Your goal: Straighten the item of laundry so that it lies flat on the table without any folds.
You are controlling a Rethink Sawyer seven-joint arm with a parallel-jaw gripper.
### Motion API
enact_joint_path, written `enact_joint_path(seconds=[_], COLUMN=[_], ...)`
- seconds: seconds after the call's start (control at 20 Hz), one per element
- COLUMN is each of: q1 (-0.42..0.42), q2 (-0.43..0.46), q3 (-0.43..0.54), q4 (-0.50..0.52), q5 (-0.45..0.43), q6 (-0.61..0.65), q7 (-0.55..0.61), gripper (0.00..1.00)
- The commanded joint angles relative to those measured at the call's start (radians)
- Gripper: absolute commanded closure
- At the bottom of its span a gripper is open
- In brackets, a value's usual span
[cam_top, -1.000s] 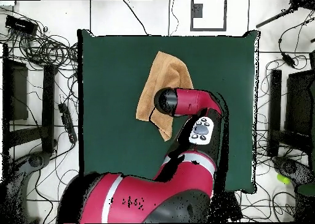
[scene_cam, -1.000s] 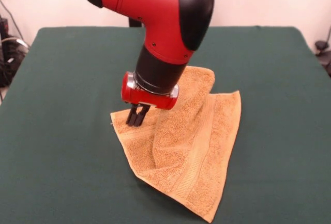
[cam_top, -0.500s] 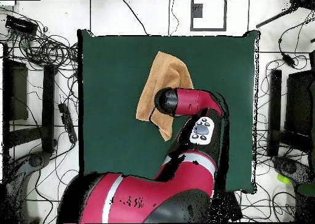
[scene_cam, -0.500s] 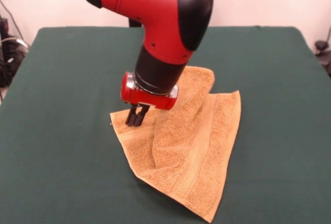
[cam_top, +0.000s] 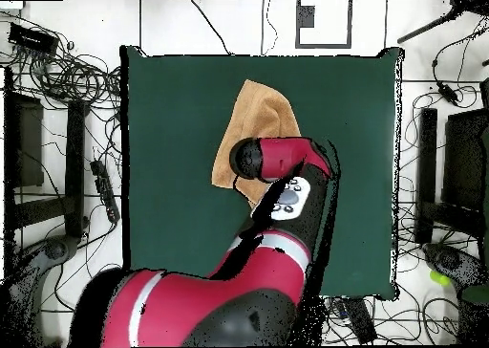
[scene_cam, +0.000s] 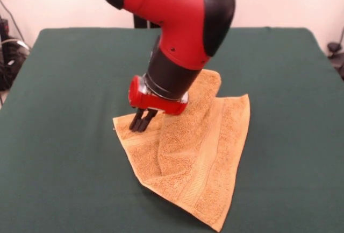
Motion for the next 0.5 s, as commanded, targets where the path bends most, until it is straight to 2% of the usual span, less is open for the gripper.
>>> enact_joint_path(seconds=[0.05, 0.3, 0.5], q1=[0.020, 0.047, 0.042], q2=[0.180, 0.202, 0.211], q3=[-0.056, -0.130, -0.150], q4=[-0.042, -0.075, -0.095], q5=[-0.103, -0.138, -0.155], q6=[-0.092, -0.103, -0.116], q7=[0.160, 0.180, 0.165], gripper=[1.00, 1.00, 1.00])
